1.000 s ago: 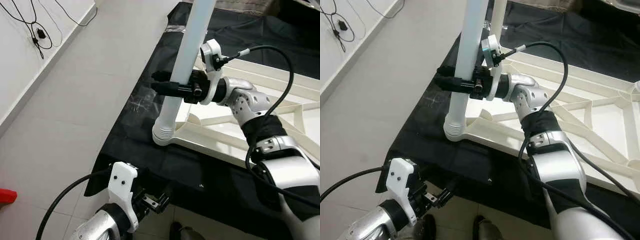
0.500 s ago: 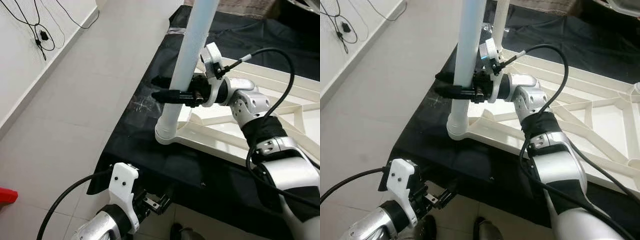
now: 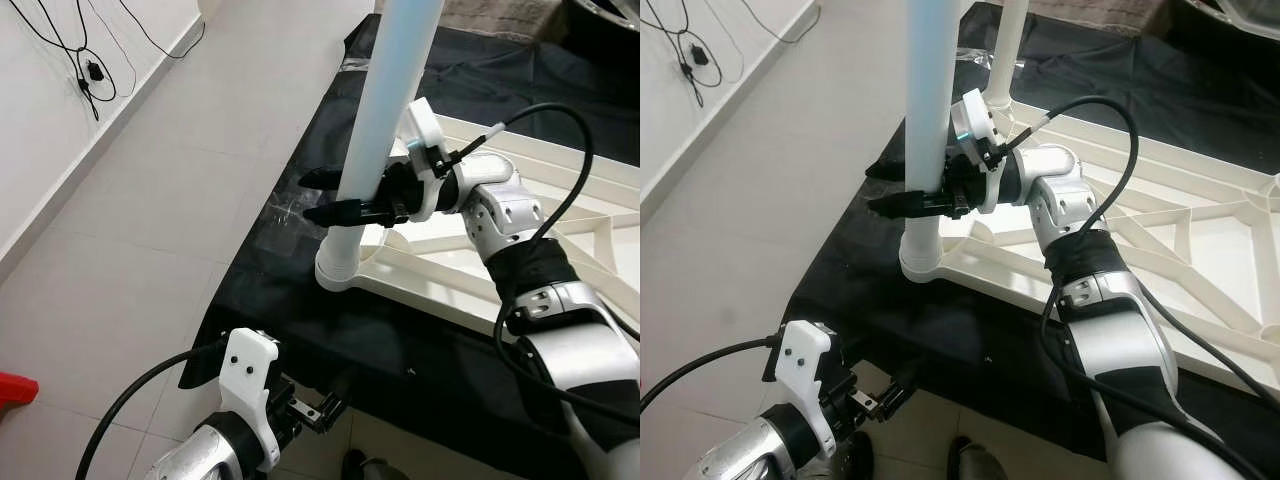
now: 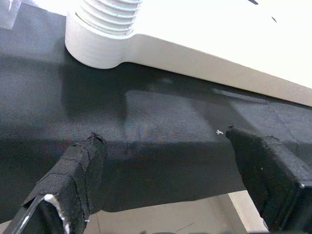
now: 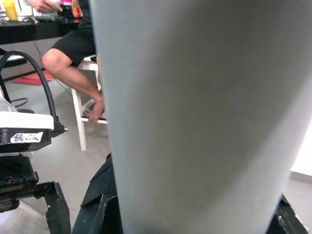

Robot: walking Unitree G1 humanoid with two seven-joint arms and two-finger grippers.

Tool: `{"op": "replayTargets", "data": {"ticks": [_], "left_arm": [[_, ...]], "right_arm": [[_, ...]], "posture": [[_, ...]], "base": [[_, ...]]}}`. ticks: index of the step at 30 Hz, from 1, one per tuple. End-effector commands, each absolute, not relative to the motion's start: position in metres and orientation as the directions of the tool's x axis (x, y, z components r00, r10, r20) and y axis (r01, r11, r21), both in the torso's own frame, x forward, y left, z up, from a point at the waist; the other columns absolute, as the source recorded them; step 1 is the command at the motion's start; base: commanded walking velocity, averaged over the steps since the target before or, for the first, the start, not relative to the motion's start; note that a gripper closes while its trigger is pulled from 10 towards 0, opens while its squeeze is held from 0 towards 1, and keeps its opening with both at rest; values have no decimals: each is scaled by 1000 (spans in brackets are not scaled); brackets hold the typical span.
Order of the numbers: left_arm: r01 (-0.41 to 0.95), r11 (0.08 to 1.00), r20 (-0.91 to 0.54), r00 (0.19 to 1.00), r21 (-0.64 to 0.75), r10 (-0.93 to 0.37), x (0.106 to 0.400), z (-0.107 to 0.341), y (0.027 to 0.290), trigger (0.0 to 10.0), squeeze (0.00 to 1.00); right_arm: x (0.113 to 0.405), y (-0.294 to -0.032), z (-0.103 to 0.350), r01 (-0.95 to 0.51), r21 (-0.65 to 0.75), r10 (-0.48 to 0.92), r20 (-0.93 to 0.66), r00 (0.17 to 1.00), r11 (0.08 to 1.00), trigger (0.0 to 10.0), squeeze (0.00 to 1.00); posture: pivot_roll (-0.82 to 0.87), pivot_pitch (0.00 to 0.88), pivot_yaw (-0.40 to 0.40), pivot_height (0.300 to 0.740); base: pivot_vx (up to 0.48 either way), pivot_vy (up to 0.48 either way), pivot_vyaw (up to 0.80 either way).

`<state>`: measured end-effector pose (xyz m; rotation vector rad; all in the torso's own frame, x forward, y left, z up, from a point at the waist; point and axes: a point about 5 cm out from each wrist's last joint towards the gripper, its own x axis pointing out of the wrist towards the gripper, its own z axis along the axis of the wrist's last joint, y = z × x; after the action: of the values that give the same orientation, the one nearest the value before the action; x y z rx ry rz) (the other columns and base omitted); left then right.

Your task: Building children table

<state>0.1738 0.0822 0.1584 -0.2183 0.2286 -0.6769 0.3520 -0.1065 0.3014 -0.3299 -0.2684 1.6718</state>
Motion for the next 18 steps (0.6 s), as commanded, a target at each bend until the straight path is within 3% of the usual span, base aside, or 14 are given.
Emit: {"op": "replayTargets", "data": {"ticks": [1, 4, 18], "left_arm": [[597, 753, -153, 746, -278, -648, 171, 155, 81, 10000, 0], [597, 753, -153, 746, -276, -648, 172, 155, 81, 10000, 0], [568, 789, -124, 788, -232, -603, 182, 159, 86, 10000, 0]], "right_arm": [[358, -107, 268, -969, -242, 992, -127, -27, -58, 10000, 0], [363, -109, 266, -974, -221, 993, -96, 64, 41, 10000, 0], [364, -122, 251, -961, -170, 973, -38, 228, 219, 10000, 0]], "posture": [[125, 277, -75, 740], [122, 277, -73, 740], [122, 267, -67, 740]], "base": [[0, 0, 0], [0, 0, 0], [0, 0, 0]]}}
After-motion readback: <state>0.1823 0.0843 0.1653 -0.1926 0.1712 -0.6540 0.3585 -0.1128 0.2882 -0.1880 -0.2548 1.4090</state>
